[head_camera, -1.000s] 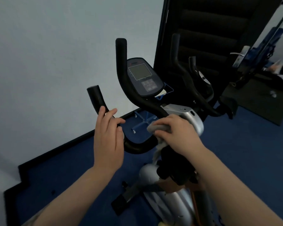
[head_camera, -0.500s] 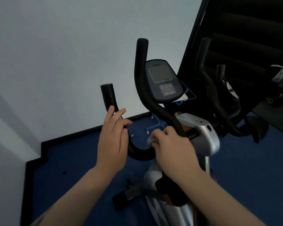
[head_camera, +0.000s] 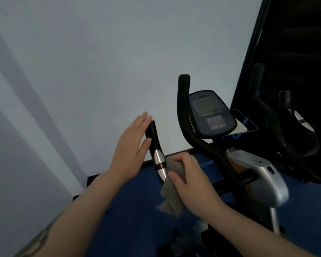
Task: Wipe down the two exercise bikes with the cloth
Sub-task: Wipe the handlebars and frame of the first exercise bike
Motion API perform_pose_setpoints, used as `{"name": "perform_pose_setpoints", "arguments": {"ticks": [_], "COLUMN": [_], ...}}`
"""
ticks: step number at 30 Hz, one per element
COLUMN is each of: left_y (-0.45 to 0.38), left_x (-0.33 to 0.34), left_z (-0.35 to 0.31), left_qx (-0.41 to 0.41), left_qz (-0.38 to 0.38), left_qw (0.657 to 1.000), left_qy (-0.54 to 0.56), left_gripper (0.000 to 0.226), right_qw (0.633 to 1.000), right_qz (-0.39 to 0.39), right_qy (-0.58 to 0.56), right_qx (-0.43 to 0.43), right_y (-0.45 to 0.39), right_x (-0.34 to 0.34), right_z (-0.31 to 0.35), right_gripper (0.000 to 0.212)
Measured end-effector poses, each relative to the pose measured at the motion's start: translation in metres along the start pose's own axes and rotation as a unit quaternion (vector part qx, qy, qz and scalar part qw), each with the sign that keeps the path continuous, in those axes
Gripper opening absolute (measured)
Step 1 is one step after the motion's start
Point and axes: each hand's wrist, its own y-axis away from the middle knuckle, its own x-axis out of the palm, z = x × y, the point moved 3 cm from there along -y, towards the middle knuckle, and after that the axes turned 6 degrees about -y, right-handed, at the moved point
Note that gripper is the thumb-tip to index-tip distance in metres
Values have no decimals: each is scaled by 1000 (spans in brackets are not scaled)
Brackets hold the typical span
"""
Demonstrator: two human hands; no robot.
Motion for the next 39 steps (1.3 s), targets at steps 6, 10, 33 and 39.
{"name": "perform_pose_setpoints", "arguments": {"ticks": [6, 10, 33, 39], "left_y": [-8, -7, 4, 11], "left_x": [-15, -19, 18, 34], "left_z": [6, 9, -13, -37], "left_qx": [-25, -36, -110, -140], "left_qz": [63, 87, -21, -53], "left_qw": [994, 991, 976, 973], "left_qy": [85, 100, 189, 173], "left_gripper": [45, 45, 46, 63], "right_qw": [995, 988, 976, 926], "right_qz": [-21, -14, 159, 332], "right_qy": [27, 27, 76, 153], "right_qx": [-97, -149, -130, -94], "right_y": [-52, -57, -33, -19], "right_x": [10, 13, -13, -45], "right_z": [29, 24, -1, -2], "right_gripper": [23, 25, 28, 29]}}
